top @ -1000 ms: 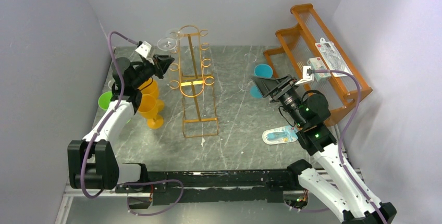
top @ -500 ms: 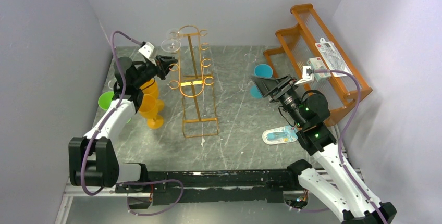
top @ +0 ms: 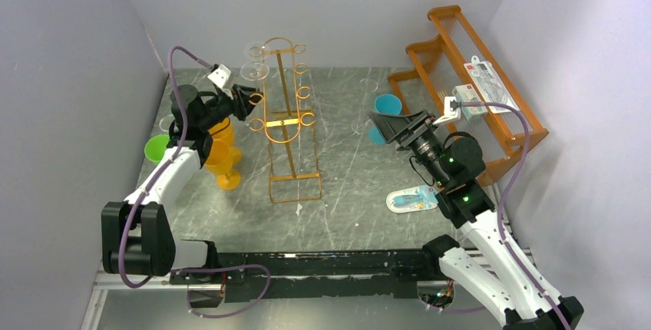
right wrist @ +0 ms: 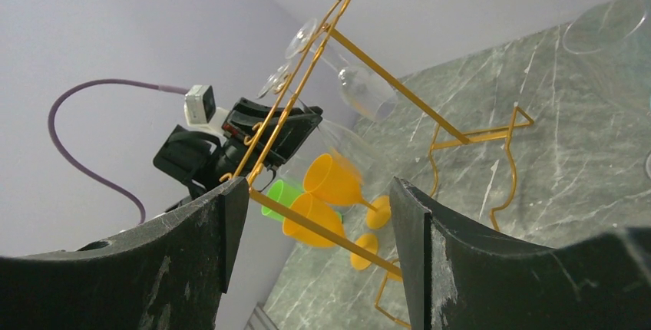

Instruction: Place the wine glass upside down on the wine glass rack

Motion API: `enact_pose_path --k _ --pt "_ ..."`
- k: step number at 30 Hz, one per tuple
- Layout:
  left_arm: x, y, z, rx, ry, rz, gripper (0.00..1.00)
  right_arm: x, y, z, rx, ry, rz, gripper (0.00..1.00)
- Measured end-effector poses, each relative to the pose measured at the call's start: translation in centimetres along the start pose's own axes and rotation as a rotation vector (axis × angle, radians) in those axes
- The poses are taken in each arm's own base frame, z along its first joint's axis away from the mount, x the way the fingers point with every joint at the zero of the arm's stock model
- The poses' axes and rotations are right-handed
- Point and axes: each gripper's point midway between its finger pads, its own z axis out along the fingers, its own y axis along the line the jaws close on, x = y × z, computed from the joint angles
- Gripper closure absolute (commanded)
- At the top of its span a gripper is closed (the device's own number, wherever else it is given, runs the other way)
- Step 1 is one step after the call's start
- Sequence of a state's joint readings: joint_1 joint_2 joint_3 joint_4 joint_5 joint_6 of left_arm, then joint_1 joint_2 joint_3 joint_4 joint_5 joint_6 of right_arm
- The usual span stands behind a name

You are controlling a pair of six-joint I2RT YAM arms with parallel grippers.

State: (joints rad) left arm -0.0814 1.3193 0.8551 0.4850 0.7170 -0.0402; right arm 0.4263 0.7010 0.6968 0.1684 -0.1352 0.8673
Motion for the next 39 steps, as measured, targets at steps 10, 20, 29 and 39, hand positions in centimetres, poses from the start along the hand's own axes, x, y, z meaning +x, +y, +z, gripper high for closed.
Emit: enact_pose_path --k 10,20,29,39 --pt "-1.0 0.0 -0.9 -0.05 0.0 -0.002 0.42 -0.1 0.2 -0.2 -0.006 -0.005 -0.001 0.29" --pt "-1.3 0.3 -3.8 -0.204 0.032 -0.05 0.34 -0.2 0.0 -0.5 0.009 -0.007 -0.005 0.29" --pt "-1.4 0.2 -8.5 -0.416 0.075 -0.138 0.18 -0.7 -1.8 -0.7 0.171 0.037 -0.063 0.3" --pt "-3.4 -2.1 -14.8 -0.57 0.098 -0.187 0.16 -1.4 -6.7 0.9 0.5 0.173 -0.236 0.42"
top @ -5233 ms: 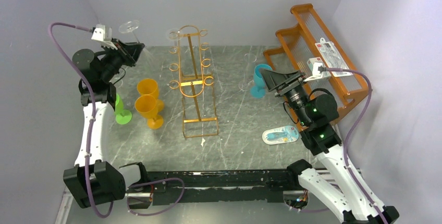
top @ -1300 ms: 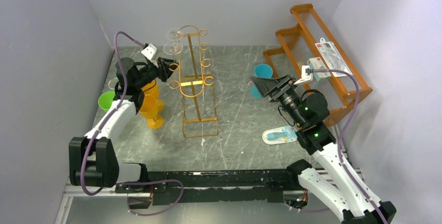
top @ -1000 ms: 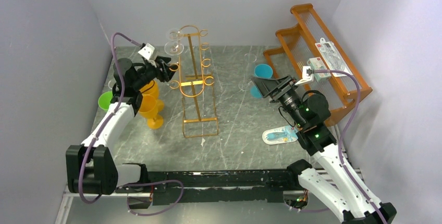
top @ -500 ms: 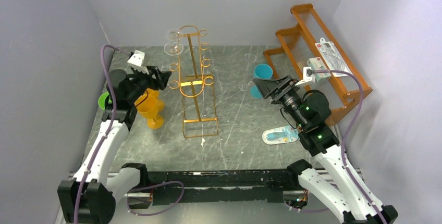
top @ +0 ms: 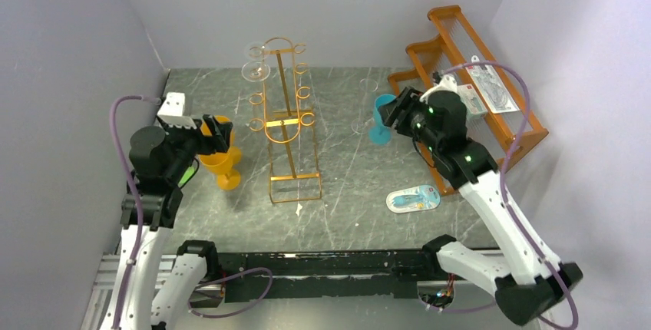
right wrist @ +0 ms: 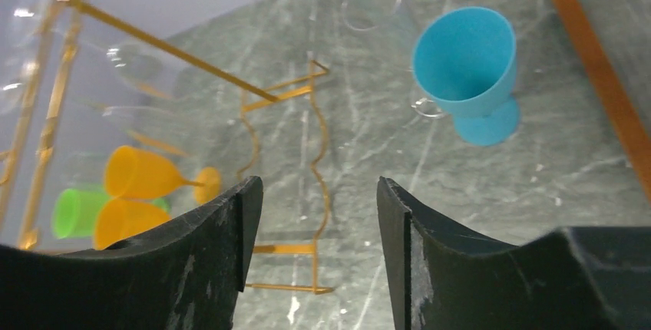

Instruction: Place the wine glass upside down on the wine glass rack

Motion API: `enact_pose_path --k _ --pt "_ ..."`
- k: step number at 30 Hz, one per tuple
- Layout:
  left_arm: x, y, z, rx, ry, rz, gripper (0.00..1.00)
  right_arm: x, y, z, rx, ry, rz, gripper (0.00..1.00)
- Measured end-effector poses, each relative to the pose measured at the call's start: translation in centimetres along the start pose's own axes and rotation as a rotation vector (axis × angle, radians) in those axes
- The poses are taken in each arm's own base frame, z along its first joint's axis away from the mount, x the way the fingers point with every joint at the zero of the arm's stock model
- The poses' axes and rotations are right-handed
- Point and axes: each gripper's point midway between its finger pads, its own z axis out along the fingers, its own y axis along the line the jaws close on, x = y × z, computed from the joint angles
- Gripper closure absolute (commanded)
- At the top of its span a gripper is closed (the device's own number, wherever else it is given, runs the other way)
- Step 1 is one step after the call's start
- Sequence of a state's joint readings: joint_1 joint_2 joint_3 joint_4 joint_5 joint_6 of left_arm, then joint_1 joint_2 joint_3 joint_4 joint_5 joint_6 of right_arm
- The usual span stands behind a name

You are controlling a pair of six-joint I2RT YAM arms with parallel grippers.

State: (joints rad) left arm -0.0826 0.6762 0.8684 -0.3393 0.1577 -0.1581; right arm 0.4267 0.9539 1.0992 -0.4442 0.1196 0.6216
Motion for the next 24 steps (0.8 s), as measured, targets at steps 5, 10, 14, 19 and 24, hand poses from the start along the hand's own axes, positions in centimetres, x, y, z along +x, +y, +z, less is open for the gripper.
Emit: enact_pose_path --k 5,10,14,19,24 --pt "-3.4 -0.6 -2.3 -0.01 -0.056 0.013 0.16 1.2 -2.3 3.9 0.143 0.083 -0.112 0.45" --pt "-5.3 -0.6 -3.7 -0.025 -0.124 0.02 0.14 3.1 -4.6 8.7 0.261 0.184 -0.221 0.47" --pt "-6.5 -0.9 -3.9 -0.02 -0.155 0.029 0.13 5.3 -6.3 11.4 0.314 0.261 -0.286 0.49" --pt "-8.5 -1.7 -3.6 0.008 -0.193 0.048 0.13 6.0 -7.7 13.6 0.376 0.289 -0.344 0.59" --pt "-9.1 -2.0 -3.4 0.021 -0.202 0.069 0.12 7.2 -8.9 14.8 0.41 0.322 -0.386 0.72"
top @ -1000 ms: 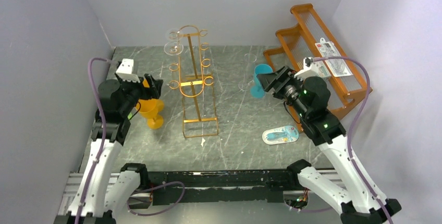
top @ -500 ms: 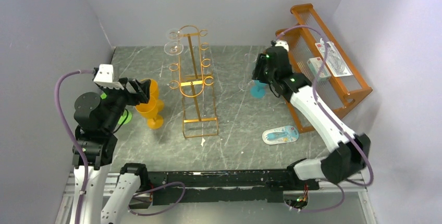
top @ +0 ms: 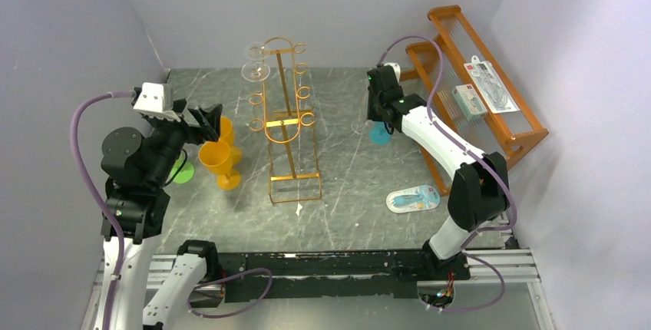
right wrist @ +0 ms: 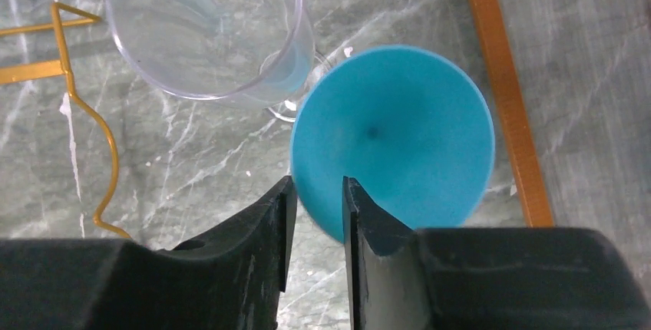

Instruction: Place the wine glass upside down on the wine glass rack

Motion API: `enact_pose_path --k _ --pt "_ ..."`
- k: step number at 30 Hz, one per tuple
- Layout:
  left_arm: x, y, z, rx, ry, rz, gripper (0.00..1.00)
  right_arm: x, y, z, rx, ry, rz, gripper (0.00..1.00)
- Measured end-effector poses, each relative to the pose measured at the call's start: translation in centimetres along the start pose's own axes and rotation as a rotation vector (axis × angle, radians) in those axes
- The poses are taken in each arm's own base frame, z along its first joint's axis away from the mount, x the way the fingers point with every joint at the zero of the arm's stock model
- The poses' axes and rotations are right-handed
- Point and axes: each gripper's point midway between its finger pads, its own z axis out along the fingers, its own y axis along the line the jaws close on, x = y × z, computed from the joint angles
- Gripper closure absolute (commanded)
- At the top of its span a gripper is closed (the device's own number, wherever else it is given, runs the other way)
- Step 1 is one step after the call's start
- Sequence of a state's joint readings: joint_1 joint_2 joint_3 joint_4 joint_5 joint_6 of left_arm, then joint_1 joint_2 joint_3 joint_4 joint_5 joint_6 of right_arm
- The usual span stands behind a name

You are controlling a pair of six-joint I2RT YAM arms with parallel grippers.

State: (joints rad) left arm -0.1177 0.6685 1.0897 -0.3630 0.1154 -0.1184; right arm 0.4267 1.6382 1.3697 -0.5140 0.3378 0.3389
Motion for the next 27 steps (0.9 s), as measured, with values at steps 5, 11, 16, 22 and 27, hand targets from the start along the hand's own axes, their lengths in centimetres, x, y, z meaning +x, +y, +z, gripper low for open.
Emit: enact_pose_path --k 5,11,16,22,27 --pt "0.2 0.0 0.2 0.004 0.008 0.001 0.12 1.0 0.3 0.9 -0.012 0.035 -0.028 0.91" --pt "0.3 -0.3 0.4 0.022 0.016 -0.004 0.12 1.1 0.9 0.1 -0.055 0.036 -0.034 1.0" --pt "-0.4 -0.8 0.5 0.041 0.003 -0.017 0.12 1.2 1.9 -2.3 -0.141 0.024 -0.027 1.0" --pt "-2.5 -2.2 0.0 0.103 -0.043 -0.044 0.11 -1.1 3.4 -8.3 -0.327 -0.106 0.035 1.0" --pt "-5.3 -3.7 -0.4 0.165 -0.095 -0.092 0.06 -5.4 3.8 -16.3 -0.521 -0.373 0.138 1.0"
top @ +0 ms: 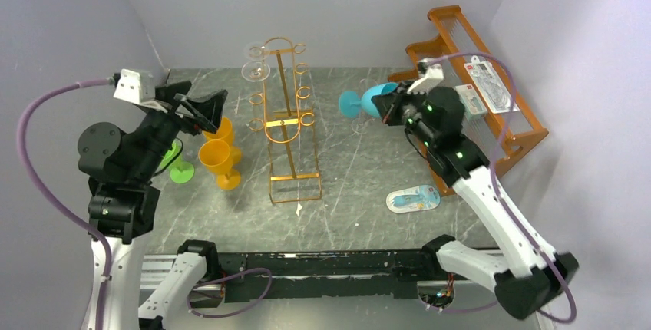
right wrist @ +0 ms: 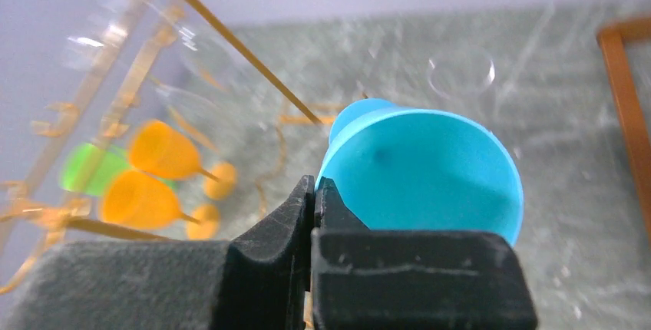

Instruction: Place the wine glass upside down on the wine glass rack

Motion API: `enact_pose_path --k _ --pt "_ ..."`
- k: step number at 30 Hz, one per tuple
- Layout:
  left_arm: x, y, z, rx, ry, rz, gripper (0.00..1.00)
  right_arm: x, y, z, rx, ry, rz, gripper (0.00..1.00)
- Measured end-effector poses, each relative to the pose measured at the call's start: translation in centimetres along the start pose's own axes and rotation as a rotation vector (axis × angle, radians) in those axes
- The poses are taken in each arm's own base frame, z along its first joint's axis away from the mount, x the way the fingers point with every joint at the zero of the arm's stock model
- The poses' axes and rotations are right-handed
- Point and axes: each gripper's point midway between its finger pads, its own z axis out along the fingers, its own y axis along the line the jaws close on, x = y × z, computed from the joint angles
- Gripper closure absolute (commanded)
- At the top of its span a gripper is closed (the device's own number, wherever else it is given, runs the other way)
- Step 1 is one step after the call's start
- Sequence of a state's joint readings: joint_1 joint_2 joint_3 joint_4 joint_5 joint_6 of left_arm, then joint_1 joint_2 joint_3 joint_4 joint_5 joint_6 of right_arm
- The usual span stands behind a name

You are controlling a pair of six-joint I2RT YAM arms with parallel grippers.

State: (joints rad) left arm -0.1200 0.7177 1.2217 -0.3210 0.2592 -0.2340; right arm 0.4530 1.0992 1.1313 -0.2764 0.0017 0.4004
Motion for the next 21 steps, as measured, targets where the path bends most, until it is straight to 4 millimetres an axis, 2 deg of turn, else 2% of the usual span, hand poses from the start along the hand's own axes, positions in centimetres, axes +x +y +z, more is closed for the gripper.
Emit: enact_pose_path --k 4,9,15,18,21 --pt "-2.0 -1.3 0.5 0.053 -0.035 -0.048 0.04 -4.5 2.7 -3.9 -0.135 -0.225 0.046 1.0" --pt "-2.0 -3.7 1.7 0.192 -0.023 -0.138 0.06 -7.3 4.5 -6.9 -0.261 -0.418 0.109 1.0" --pt "-0.8 -6.1 4.1 0.376 -0.009 -0.353 0.09 -9.2 6.3 -8.9 -0.384 -0.578 0.172 1.0" --pt "-0.3 -6.7 5.7 0.408 0.012 -0.455 0.13 -10.5 8.1 -9.3 -0.452 -0.63 0.178 1.0" --pt "-0.2 -8.6 6.8 0.472 0.035 -0.549 0.17 -11.3 10.2 -9.5 -0.515 -0.657 0.175 1.0"
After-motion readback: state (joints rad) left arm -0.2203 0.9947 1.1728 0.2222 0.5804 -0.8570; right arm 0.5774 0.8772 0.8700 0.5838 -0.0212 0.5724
